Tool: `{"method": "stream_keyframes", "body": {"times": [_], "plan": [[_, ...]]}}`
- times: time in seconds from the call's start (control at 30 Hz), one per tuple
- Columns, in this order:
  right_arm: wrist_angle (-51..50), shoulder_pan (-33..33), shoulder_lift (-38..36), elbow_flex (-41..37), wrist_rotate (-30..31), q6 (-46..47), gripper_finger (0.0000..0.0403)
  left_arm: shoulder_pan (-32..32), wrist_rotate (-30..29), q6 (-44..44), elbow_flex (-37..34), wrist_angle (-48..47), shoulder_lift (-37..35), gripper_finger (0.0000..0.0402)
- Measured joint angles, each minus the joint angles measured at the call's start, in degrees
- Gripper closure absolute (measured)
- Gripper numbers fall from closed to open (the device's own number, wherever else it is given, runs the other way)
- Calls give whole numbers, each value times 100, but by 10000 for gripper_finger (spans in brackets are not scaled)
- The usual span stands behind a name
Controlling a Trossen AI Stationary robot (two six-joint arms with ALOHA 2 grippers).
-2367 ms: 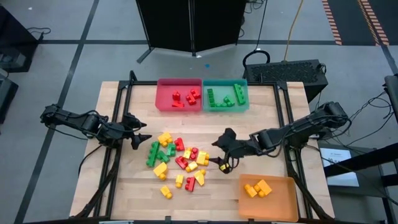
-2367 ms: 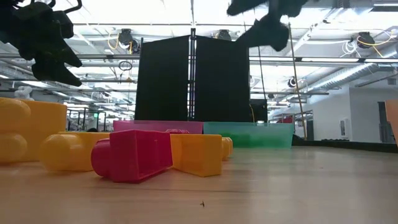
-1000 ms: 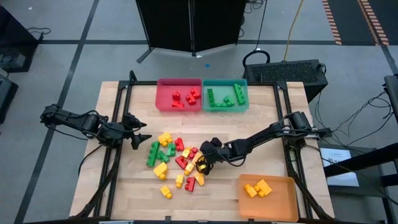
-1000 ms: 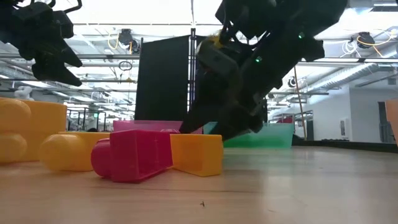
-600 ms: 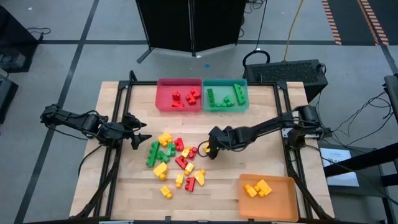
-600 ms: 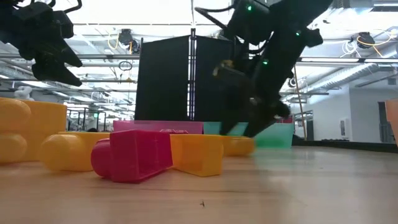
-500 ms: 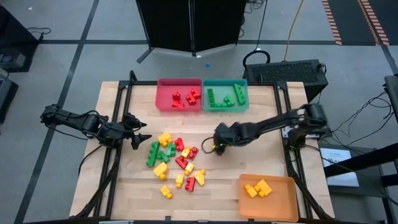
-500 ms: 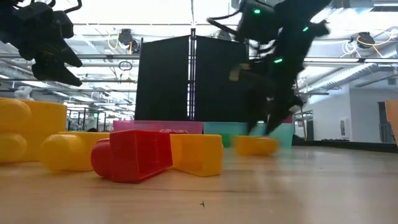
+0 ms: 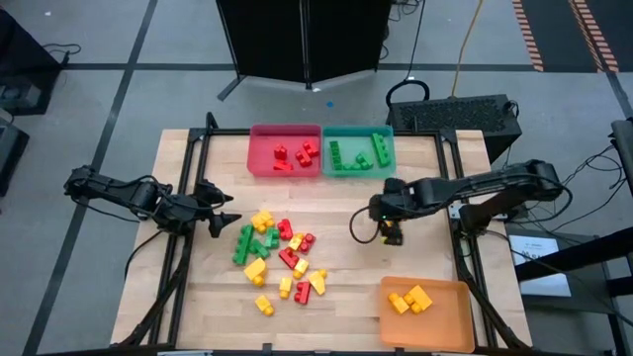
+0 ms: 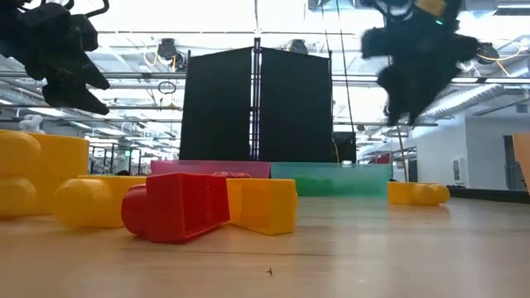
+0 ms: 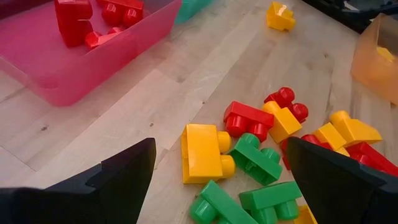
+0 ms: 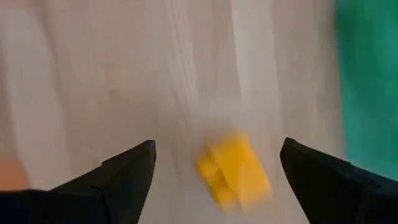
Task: Sort blocks
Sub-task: Put the yellow game piece into the yellow bin
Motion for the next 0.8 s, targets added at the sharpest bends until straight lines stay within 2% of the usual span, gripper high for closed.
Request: {"method": "stream_keyframes", "body": {"times": [0.13, 0.5, 0.8], "plan": [[-722, -99, 197, 0, 49, -57, 67, 0, 0, 0, 0, 1, 2, 40], [-620, -326, 1175, 0, 65, -1222, 67, 0, -17, 2, 0, 2, 2, 40], [-198, -595, 2137, 2, 56, -1525, 67, -2, -15, 2, 0, 2, 0, 40]]}}
